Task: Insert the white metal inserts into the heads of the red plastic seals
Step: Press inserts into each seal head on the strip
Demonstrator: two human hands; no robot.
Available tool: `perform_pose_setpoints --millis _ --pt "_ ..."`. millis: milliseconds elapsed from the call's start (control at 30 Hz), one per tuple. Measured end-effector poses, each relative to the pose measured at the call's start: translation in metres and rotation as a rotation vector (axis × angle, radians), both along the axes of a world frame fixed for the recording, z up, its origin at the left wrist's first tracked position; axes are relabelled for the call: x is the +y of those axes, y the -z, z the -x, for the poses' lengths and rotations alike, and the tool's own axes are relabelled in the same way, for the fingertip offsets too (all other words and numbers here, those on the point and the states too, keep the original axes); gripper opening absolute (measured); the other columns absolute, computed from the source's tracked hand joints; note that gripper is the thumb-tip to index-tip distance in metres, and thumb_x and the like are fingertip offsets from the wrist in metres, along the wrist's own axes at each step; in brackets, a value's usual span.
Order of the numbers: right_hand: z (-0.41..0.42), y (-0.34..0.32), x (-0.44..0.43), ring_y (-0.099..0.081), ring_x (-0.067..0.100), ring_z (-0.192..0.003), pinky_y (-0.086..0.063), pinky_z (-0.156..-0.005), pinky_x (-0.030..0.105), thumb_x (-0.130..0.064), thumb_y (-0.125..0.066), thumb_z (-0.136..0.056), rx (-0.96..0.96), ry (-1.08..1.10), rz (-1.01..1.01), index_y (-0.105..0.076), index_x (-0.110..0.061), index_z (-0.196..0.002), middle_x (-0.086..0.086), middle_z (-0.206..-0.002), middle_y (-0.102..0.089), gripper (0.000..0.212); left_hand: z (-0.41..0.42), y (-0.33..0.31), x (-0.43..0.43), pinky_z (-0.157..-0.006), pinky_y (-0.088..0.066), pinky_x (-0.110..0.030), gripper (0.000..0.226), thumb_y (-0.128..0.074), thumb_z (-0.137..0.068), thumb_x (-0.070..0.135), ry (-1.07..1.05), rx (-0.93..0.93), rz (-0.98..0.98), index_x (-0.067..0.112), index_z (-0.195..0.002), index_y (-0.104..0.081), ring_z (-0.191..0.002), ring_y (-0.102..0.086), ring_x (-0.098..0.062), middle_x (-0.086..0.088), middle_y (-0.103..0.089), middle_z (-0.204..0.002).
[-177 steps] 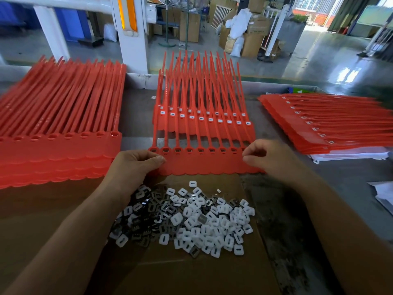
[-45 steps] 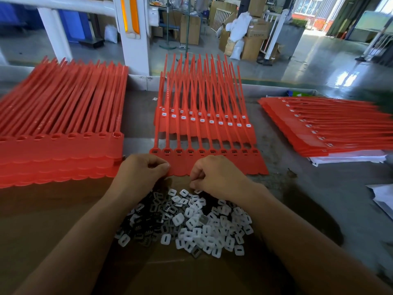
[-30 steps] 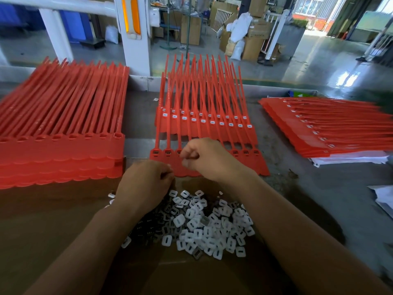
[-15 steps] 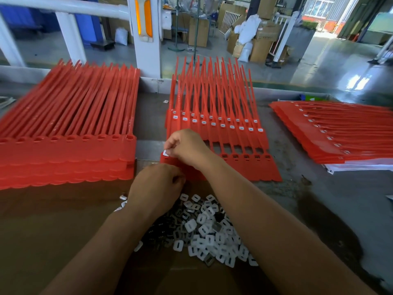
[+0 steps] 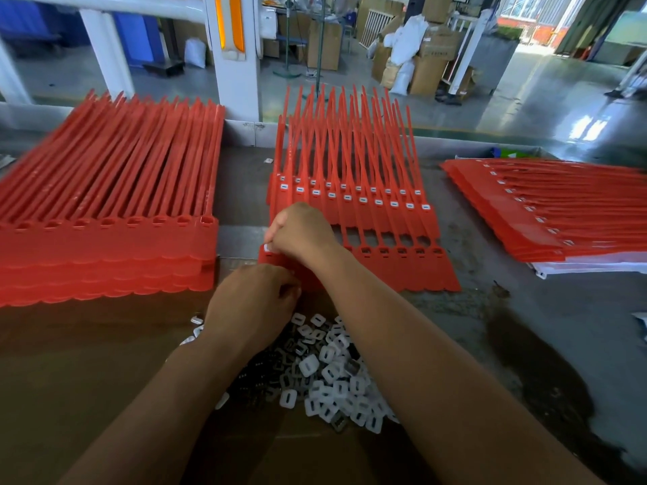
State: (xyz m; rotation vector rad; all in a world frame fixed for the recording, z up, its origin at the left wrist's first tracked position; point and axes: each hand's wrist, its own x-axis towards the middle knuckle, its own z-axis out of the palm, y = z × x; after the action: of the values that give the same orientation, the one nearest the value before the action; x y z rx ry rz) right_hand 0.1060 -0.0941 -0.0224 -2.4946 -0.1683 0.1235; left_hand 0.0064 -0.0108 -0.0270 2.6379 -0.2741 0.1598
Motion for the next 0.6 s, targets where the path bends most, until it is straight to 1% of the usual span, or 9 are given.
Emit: perform_pose_setpoints --millis 100,233,333,433,533,600 --pt "-0.007 -0.001 0.000 -0.063 0.021 -0.096 -0.051 -0.088 0.034 -0.016 -0.071 -0.076 0.058 0.017 0.029 -0.072 -0.011 -0.099 0.005 -0.101 -0.070 0.023 0.000 0.000 0.000 -0.077 -0.045 -0.029 0.023 -0.052 -0.089 0.025 -0.004 -0.006 0.000 0.022 -0.104 -0.070 -0.091 -0.061 -0.018 0.000 -0.069 -0.103" --pt "-0.011 0.000 0.002 -0.062 0.024 -0.098 -0.051 -0.089 0.036 -0.018 -0.074 -0.073 0.107 0.052 0.024 -0.067 -0.010 -0.106 0.008 -0.104 -0.068 0.034 0.000 0.000 0.000 -0.077 -0.046 -0.030 0.023 -0.053 -0.088 0.024 -0.002 -0.007 0.010 0.022 -0.104 -0.070 -0.090 -0.062 -0.018 0.000 -0.069 -0.103" --pt "-0.013 0.000 0.002 -0.062 0.025 -0.096 -0.051 -0.086 0.037 -0.018 -0.074 -0.072 0.116 0.071 0.024 -0.066 -0.008 -0.106 0.009 -0.103 -0.067 0.036 0.000 0.000 0.000 -0.079 -0.046 -0.030 0.023 -0.053 -0.088 0.024 -0.001 -0.008 0.014 0.021 -0.104 -0.070 -0.092 -0.062 -0.018 0.001 -0.069 -0.105" --pt "-0.016 -0.003 0.003 -0.062 0.027 -0.094 -0.051 -0.080 0.033 -0.018 -0.073 -0.072 0.132 0.076 0.055 -0.065 -0.007 -0.106 0.010 -0.103 -0.066 0.037 0.001 0.000 0.000 -0.080 -0.045 -0.028 0.023 -0.054 -0.088 0.024 -0.005 -0.005 0.023 0.022 -0.105 -0.069 -0.094 -0.061 -0.016 0.004 -0.068 -0.108" --pt "-0.018 -0.003 0.004 -0.062 0.026 -0.096 -0.051 -0.084 0.035 -0.020 -0.074 -0.073 0.172 0.078 0.063 -0.066 -0.009 -0.108 0.008 -0.106 -0.066 0.038 0.001 0.000 0.001 -0.081 -0.045 -0.029 0.023 -0.053 -0.089 0.024 -0.004 0.007 0.027 0.023 -0.106 -0.069 -0.095 -0.061 -0.016 0.004 -0.068 -0.108" --pt "-0.015 0.000 0.001 -0.063 0.023 -0.096 -0.051 -0.087 0.036 -0.020 -0.074 -0.074 0.171 0.066 0.032 -0.068 -0.012 -0.106 0.006 -0.105 -0.068 0.034 0.001 0.000 0.001 -0.079 -0.046 -0.030 0.022 -0.053 -0.089 0.024 0.000 0.014 0.012 0.023 -0.104 -0.069 -0.092 -0.061 -0.017 0.002 -0.068 -0.104"
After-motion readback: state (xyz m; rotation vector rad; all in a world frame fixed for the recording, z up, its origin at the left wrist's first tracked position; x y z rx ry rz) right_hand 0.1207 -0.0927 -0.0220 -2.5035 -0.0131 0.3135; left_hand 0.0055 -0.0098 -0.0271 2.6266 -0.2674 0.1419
